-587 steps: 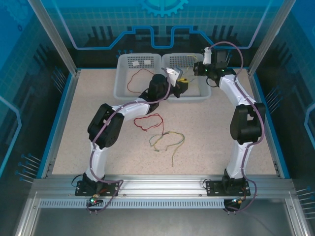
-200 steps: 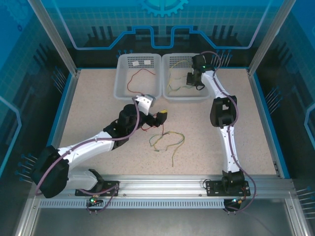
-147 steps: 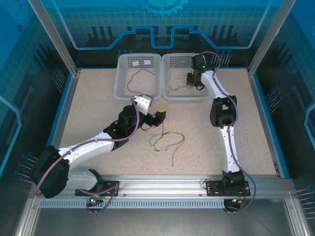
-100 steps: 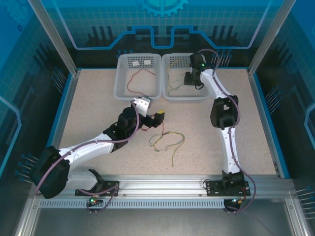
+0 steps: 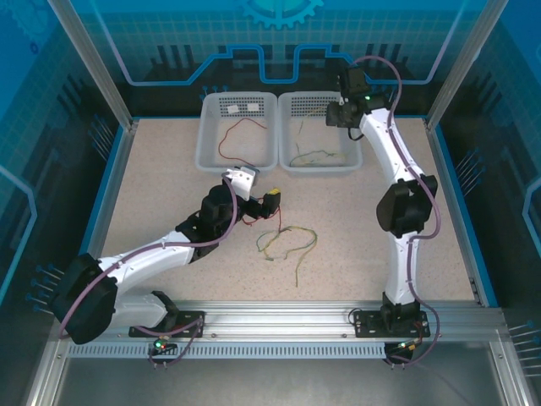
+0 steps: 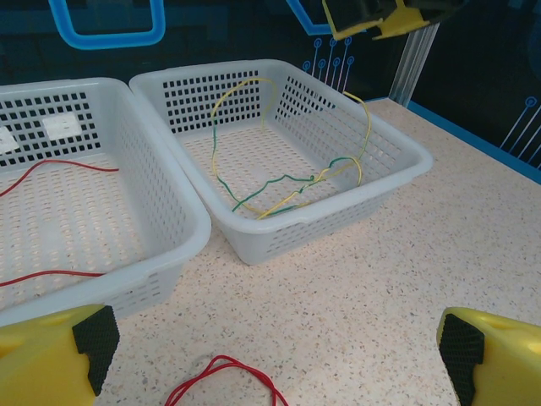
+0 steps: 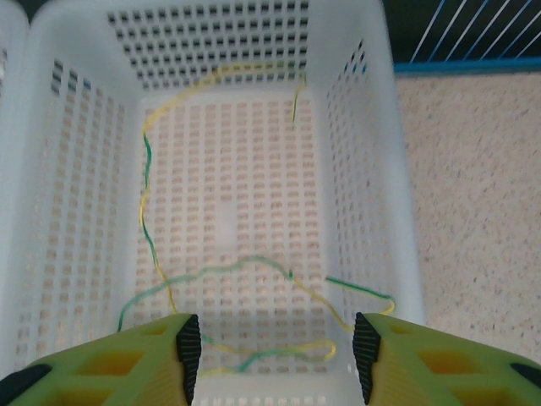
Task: Untangle the cables
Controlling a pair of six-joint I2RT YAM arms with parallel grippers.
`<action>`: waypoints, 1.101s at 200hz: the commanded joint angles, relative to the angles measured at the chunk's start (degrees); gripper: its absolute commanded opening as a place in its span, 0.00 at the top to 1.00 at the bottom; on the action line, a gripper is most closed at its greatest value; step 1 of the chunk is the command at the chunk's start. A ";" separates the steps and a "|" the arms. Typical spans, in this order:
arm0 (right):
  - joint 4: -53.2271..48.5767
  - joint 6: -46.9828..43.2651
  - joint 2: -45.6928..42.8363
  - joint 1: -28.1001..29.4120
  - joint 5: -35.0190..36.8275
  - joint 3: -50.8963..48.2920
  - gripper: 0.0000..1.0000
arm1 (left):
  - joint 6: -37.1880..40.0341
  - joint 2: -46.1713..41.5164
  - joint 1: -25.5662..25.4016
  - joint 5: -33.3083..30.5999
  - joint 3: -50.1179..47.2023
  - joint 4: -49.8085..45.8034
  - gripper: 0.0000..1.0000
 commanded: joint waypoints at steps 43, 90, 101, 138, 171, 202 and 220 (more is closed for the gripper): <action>24.41 -6.67 -32.46 6.95 -14.80 -40.96 0.35 | -8.17 -1.35 2.24 1.39 4.54 -17.65 0.01; 39.35 -6.09 -47.83 11.66 -23.93 -70.83 0.33 | -11.64 -4.27 2.44 6.74 5.15 -33.03 0.04; 41.13 -4.62 -48.67 11.76 -26.19 -74.84 0.36 | -12.96 -3.65 2.40 5.28 6.33 -38.14 0.06; 46.82 -2.80 -47.11 15.02 -28.51 -83.56 0.39 | -18.16 -2.83 3.31 2.62 7.61 -45.20 0.10; 46.74 -3.39 -40.11 18.41 -25.79 -80.03 0.44 | -25.02 0.71 10.50 5.45 7.55 -46.17 0.11; 48.02 -5.01 -37.18 22.78 -18.37 -75.75 0.48 | -24.12 5.66 12.53 7.23 9.17 -44.84 0.17; 52.45 -5.12 -38.43 24.05 -15.98 -76.72 0.50 | -23.50 8.76 12.53 8.62 9.97 -44.39 0.23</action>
